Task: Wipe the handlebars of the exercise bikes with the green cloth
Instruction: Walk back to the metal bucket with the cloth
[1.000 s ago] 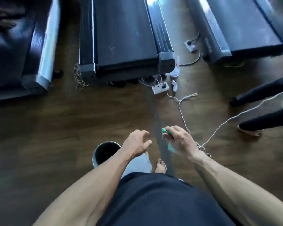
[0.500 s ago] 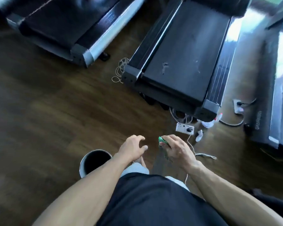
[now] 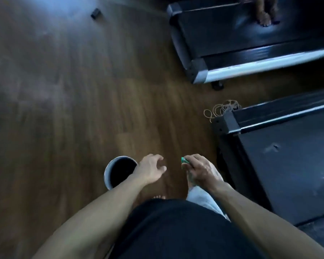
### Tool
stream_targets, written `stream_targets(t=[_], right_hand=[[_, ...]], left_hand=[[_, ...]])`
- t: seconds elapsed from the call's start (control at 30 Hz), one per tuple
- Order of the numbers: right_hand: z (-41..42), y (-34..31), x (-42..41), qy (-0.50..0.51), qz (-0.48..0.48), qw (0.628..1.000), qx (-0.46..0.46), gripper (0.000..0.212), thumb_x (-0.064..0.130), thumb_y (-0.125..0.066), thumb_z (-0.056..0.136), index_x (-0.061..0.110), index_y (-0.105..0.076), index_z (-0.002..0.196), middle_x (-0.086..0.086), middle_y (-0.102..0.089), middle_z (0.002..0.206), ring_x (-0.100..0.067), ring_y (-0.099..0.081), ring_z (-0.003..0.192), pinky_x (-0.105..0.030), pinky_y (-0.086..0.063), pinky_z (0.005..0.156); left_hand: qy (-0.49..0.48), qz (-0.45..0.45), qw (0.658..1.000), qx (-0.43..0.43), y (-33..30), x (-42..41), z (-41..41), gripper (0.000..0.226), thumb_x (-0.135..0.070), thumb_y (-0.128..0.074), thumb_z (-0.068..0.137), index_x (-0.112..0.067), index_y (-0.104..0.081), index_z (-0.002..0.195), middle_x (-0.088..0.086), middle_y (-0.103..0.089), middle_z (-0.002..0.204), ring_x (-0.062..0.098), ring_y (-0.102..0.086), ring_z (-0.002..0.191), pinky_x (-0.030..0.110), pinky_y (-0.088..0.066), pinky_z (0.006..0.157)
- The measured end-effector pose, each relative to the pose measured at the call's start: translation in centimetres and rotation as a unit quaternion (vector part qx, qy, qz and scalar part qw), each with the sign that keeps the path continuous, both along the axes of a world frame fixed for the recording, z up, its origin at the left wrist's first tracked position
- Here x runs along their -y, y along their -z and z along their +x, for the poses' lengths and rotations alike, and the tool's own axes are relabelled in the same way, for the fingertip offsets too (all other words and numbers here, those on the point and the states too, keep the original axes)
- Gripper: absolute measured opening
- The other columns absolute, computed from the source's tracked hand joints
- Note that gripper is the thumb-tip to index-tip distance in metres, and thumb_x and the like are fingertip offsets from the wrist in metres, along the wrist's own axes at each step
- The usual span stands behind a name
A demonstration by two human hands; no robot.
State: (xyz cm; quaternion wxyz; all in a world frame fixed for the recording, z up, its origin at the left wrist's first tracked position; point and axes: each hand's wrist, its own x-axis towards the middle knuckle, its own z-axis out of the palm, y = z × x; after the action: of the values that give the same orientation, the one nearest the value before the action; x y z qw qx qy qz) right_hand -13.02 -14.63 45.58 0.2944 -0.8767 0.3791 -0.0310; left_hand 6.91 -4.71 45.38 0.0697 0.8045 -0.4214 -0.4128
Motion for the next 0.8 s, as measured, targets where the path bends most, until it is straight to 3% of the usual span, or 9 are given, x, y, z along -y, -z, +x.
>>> stream_targets(t=[0.17,0.33,0.57,0.8], right_hand=[[2.1,-0.8,7.4,-0.178,-0.001,0.984,0.003,0.028,0.039,-0.056,0.099,0.019,-0.065,0.116,-0.004,-0.066,0.111,-0.027,-0.062,0.094,-0.034,-0.048,0.076],[5.1,-1.0,12.3,-0.363,-0.029,0.931,0.023,0.032,0.044,-0.052,0.099,0.016,-0.067,0.108,-0.007,-0.068,0.100,-0.028,-0.065,0.081,-0.035,-0.054,0.068],[12.2,0.2,10.6,-0.533,-0.027,0.846,0.012,0.024,0.033,-0.057,0.099,0.017,-0.064,0.116,-0.007,-0.067,0.101,-0.029,-0.064,0.084,-0.042,-0.055,0.070],[19.4,0.6,5.2,-0.644,-0.008,0.765,0.018,0.020,0.034,-0.062,0.095,0.019,-0.064,0.108,-0.005,-0.063,0.090,-0.027,-0.059,0.074,-0.036,-0.049,0.063]], left_hand=[[-0.147,-0.009,0.989,-0.010,-1.0,1.2,-2.0,0.049,-0.044,-0.059,0.090,-0.025,-0.053,0.134,0.002,-0.055,0.133,0.021,-0.052,0.124,0.042,-0.043,0.105],[-0.298,-0.022,0.954,-0.016,-2.1,1.6,-4.5,0.049,-0.043,-0.061,0.089,-0.021,-0.055,0.133,0.004,-0.057,0.132,0.021,-0.052,0.124,0.039,-0.041,0.106],[-0.483,-0.038,0.875,0.002,-1.0,-0.9,-5.4,0.043,-0.035,-0.067,0.087,-0.017,-0.060,0.126,0.007,-0.059,0.121,0.022,-0.056,0.115,0.033,-0.044,0.096],[-0.602,-0.051,0.797,-0.007,0.8,-5.4,-4.6,0.044,-0.041,-0.064,0.090,-0.025,-0.056,0.130,0.002,-0.058,0.126,0.018,-0.056,0.112,0.034,-0.048,0.093]])
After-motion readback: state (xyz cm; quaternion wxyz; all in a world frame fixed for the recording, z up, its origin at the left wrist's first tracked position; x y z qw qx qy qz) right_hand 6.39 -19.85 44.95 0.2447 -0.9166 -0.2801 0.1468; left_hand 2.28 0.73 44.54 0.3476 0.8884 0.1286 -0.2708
